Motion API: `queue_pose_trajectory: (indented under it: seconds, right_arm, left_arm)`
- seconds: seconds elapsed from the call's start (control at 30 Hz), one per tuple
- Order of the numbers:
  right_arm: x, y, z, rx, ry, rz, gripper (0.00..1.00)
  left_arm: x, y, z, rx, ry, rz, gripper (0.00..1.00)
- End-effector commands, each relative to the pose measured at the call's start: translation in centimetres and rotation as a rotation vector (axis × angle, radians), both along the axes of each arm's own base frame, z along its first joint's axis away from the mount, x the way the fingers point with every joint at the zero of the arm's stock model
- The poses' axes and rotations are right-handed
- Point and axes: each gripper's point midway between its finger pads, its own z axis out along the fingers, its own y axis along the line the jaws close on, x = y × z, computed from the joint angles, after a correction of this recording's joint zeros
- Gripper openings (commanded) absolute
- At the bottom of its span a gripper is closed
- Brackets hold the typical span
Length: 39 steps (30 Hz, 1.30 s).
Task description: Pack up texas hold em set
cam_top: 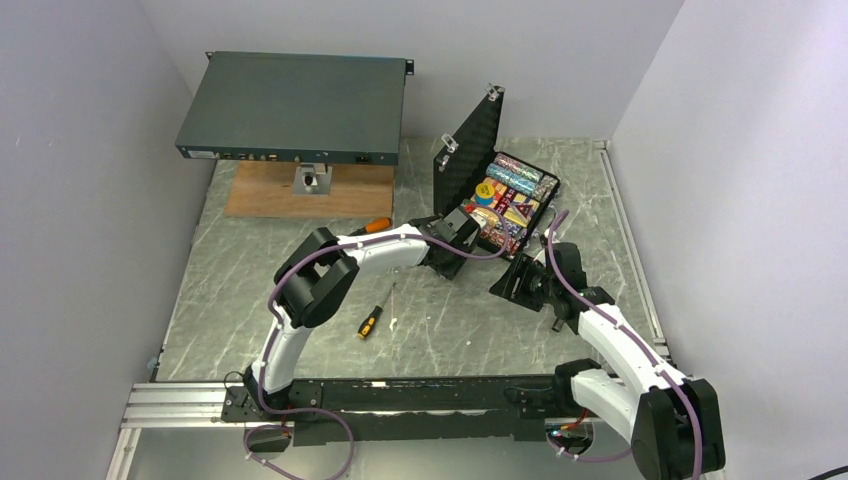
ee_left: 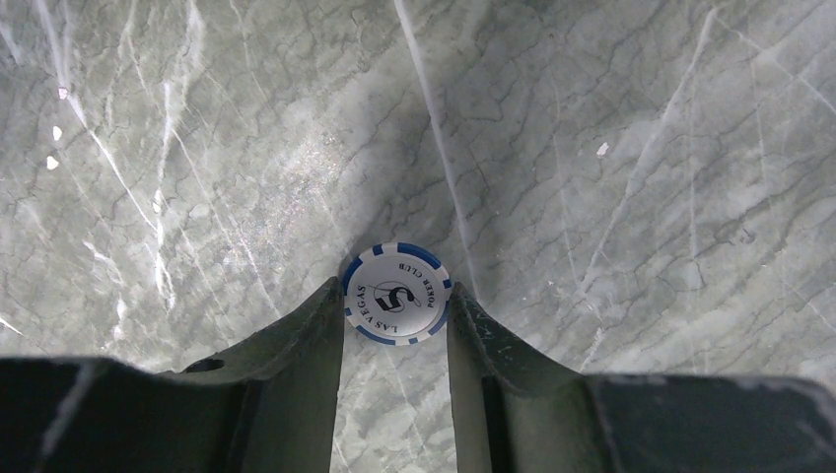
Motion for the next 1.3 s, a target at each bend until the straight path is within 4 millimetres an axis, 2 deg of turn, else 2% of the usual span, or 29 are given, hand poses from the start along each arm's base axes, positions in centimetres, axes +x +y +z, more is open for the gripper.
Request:
queue_pose_trajectory:
  seconds: [0.0,0.13,0.33,0.67,0.87,1.0,1.1,1.27]
  right_arm:
    - [0.7,0.2,1.0,0.013,-0.044,0.015,0.59]
    - [0.8,0.9,1.2,0.049,-0.049,0.036,0.59]
    - [1.5,0.5,0.3,0.056,-0.054,0.006,0.59]
    - [3.6,-0.3,1.0,0.111,-0.077,0.006,0.61]
    - [4.2,3.9,3.6,0.343,-0.138,0.248,0.72]
    - [4.6,5.3,4.4,0.438,-0.129,0.328,0.74]
    - [4.8,6.2,5.3,0.514,-0.130,0.369,0.83]
    - [4.8,9.0,5.6,0.599,-0.067,0.450,0.87]
  left_arm:
    - [-0.5,1.0,0.3,0.029,0.017,-0.011,0.29]
    - [-0.3,1.0,2.2,-0.009,-0.011,-0.002,0.28]
    - [-0.9,1.2,4.1,-0.065,-0.034,0.002,0.27]
    - [-3.1,3.1,7.1,-0.096,-0.054,0.007,0.28]
    - [-5.3,4.2,9.1,-0.104,-0.071,-0.022,0.28]
    - [-7.0,4.5,9.9,-0.120,-0.066,-0.052,0.28]
    - [-8.0,5.1,9.8,-0.134,-0.065,-0.061,0.28]
    - [-8.8,6.1,9.6,-0.130,-0.067,-0.049,0.26]
